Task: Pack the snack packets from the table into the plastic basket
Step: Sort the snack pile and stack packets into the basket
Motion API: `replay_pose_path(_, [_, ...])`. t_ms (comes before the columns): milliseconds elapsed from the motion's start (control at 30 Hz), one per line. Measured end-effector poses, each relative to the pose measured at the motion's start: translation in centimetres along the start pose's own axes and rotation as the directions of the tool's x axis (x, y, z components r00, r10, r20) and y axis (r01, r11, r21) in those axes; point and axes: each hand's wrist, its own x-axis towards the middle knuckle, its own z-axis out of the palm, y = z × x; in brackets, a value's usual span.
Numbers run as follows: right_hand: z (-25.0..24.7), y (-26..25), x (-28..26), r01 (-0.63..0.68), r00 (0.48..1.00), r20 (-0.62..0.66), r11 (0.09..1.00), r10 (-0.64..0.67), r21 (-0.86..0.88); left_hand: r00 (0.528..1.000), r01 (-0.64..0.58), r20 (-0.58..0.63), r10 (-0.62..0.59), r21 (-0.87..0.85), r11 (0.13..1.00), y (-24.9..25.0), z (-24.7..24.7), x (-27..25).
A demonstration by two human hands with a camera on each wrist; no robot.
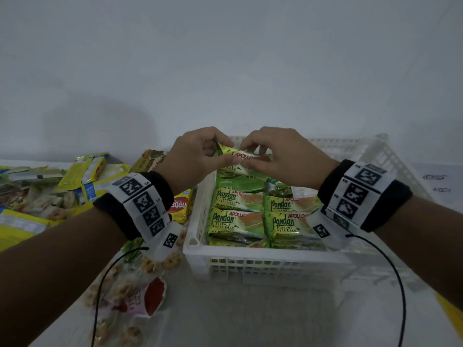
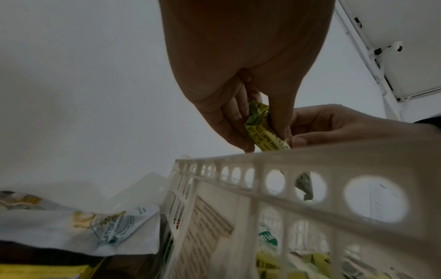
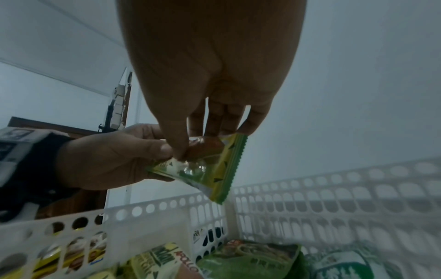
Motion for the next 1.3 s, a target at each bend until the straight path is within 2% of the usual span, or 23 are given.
replay_pose_path(167, [-0.4,0.1,-0.2,-0.073,0.986,0.157,0.992,0.056,0.100,0.999,-0.018,0.045,0.017,0.030,0.999,0.2,0.5,-0.6])
replay_pose_path(267, [-0.9,0.3,-0.5,-0.104,0.979,0.185,0.987,0.081,0.121,0.996,-0.023,0.088,0.016,0.078,0.997,0.3,0.7,-1.1])
replay_pose_path(333, [-1.4,0.5,-0.8,-0.138,0.974,0.199,0.981,0.109,0.139,0.995,0.055,0.070,-0.068,0.164,0.985,0.1,0.4,-1.4])
replay_pose_path(400, [-2.1,0.8,-1.2,-0.195,0.952,0.266,0.971,0.154,0.136,0.984,0.158,0.048,-0.173,0.226,0.961,-0.3,0.3,-1.6])
replay_pose_path(500, [-2.7,1.2,-1.7,-0.246,0.902,0.385,0.965,0.193,0.095,0.941,0.292,0.076,-0.328,0.300,0.908,-0.9,0.5,-2.0])
replay_pose_path(633, [-3.2,1.5,-2.1,-0.308,0.834,0.510,0.944,0.209,0.117,0.894,0.394,0.156,-0.421,0.176,0.902,-0.6,1.6,-2.3])
replay_pose_path(767, [-3.3,1.6,-2.6,-0.372,0.757,0.621,0.915,0.203,0.155,0.864,0.483,0.127,-0.487,0.061,0.874,0.0,2.2,-1.4])
replay_pose_path(933, [-3.2,1.7,-3.1,-0.395,0.684,0.710,0.903,0.167,0.169,0.860,0.496,0.047,-0.508,0.160,0.854,0.0,2.5,0.1])
replay_pose_path(1067, [-2.9,1.8,-3.5,-0.396,0.619,0.770,0.909,0.156,0.133,0.867,0.480,0.042,-0.496,0.195,0.855,-0.4,3.0,0.2])
replay_pose_path(1200, [-2.4,1.8,-3.6,-0.356,0.599,0.787,0.930,0.148,0.096,0.876,0.464,0.037,-0.481,0.209,0.861,-0.8,3.2,0.2])
replay_pose_path(1300, [-2.2,1.9,-3.7,-0.338,0.561,0.820,0.936,0.116,0.099,0.877,0.460,0.023,-0.480,0.249,0.852,-1.5,3.0,0.2])
